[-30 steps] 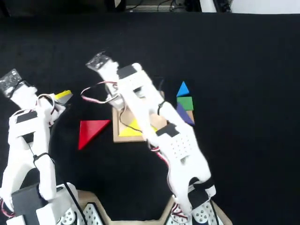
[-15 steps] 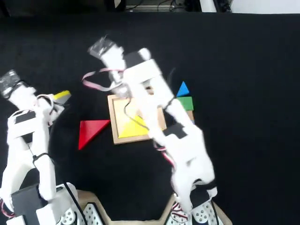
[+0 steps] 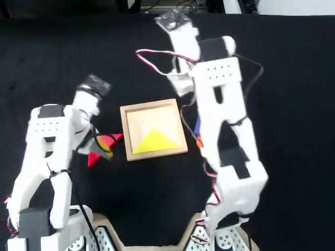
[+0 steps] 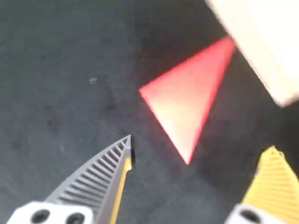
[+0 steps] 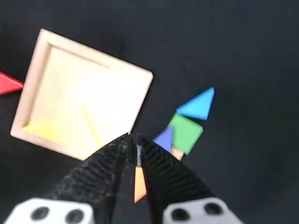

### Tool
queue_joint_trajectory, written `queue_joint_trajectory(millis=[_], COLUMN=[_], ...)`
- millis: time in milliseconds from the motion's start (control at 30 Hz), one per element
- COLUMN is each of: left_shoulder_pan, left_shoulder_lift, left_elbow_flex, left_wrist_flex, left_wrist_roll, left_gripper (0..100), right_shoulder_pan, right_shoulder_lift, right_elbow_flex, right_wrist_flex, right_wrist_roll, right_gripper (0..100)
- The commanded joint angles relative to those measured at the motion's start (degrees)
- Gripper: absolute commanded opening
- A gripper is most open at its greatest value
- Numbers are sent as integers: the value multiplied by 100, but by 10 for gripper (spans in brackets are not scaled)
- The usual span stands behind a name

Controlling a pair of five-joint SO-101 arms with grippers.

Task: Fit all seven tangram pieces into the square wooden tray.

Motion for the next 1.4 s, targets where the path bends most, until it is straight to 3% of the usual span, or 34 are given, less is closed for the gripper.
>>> queue_joint_trajectory(millis=[0, 167, 400, 667, 1367], left_shoulder_pan=[171, 198, 435, 391, 127], left_shoulder_lift=[-141, -26, 1213, 2163, 2268], left_elbow_flex=[-356, -365, -787, -1209, -919], left_wrist_flex=[79, -501, -703, -826, -1152], left_wrist_roll=[-1284, -1820, -1943, -1943, -1811], left_gripper=[407, 408, 405, 404, 403], right_shoulder_pan=[167, 167, 185, 185, 185], right_shoulder_lift=[-1130, -2747, -4101, -3521, -2949], right_elbow_flex=[945, 3644, 7240, 7327, 7196], right_wrist_flex=[-202, -1495, -4290, -4668, -4809], right_wrist_roll=[-62, -88, -105, -114, -105], right_gripper=[11, 11, 11, 11, 11])
